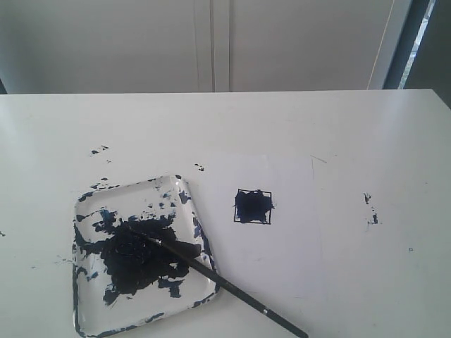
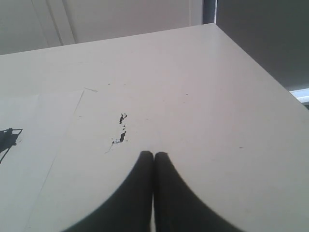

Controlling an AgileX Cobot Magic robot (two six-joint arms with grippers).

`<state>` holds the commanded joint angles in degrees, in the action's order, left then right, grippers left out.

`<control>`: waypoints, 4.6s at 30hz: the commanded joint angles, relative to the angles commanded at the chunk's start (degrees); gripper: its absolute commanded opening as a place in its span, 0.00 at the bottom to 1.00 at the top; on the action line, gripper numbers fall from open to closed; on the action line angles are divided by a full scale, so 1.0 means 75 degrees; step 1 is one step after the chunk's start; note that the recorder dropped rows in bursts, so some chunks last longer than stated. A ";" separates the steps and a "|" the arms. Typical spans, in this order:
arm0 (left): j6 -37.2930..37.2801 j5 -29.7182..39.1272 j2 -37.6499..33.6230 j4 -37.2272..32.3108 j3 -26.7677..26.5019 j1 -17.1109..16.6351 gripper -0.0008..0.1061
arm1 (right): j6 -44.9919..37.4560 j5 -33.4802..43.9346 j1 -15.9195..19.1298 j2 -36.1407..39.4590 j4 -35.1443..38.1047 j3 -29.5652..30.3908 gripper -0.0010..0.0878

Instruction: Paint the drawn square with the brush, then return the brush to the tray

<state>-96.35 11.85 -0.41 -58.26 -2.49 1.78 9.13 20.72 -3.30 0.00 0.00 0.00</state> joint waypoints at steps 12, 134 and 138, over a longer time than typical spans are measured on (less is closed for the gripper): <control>0.0110 -0.0973 0.0054 -0.0055 0.0332 0.0000 0.01 | 0.0000 0.0000 0.0000 0.0000 0.0000 0.0000 0.01; 1.2794 0.0221 0.0054 0.7073 0.0332 0.0000 0.01 | -0.2740 -0.0067 0.0000 0.0000 0.1167 0.0000 0.01; 1.2794 0.0221 0.0054 0.7073 0.0332 0.0000 0.01 | -0.2740 -0.0067 0.0000 0.0000 0.1167 0.0000 0.01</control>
<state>-0.40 13.51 0.00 -5.21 0.00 1.78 -11.42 20.21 -3.30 0.00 8.75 0.00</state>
